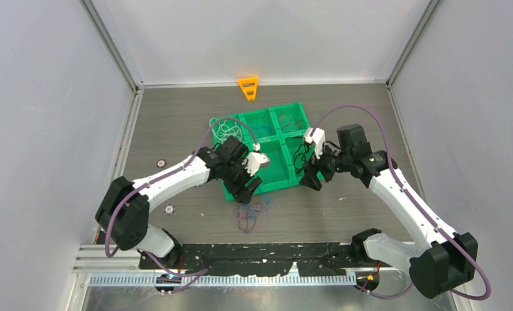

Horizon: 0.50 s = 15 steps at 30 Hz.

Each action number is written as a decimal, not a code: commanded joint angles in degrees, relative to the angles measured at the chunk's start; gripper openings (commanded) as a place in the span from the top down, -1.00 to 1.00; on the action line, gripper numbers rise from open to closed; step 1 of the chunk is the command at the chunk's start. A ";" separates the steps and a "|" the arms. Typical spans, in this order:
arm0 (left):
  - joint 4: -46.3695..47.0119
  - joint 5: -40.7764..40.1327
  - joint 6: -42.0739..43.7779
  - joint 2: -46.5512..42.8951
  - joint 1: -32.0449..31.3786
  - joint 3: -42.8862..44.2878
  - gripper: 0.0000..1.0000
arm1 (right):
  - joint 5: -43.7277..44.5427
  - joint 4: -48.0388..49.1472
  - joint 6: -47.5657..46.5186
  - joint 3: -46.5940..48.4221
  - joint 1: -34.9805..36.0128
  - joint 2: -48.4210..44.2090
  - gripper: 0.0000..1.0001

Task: Untangle the cables

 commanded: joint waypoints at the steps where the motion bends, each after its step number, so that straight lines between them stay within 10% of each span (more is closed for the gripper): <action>1: 1.57 -3.81 -0.52 2.21 -3.31 3.09 -0.18 | 0.92 0.80 1.15 0.50 -0.32 -2.46 -0.64; 6: -5.34 4.46 -0.53 2.88 -5.82 6.49 0.98 | 2.38 1.21 2.98 0.55 -0.51 -3.89 -0.65; 15: 4.16 16.54 -2.67 -13.56 -6.99 13.57 1.00 | -7.90 7.29 9.49 -0.35 -1.01 -10.92 -0.80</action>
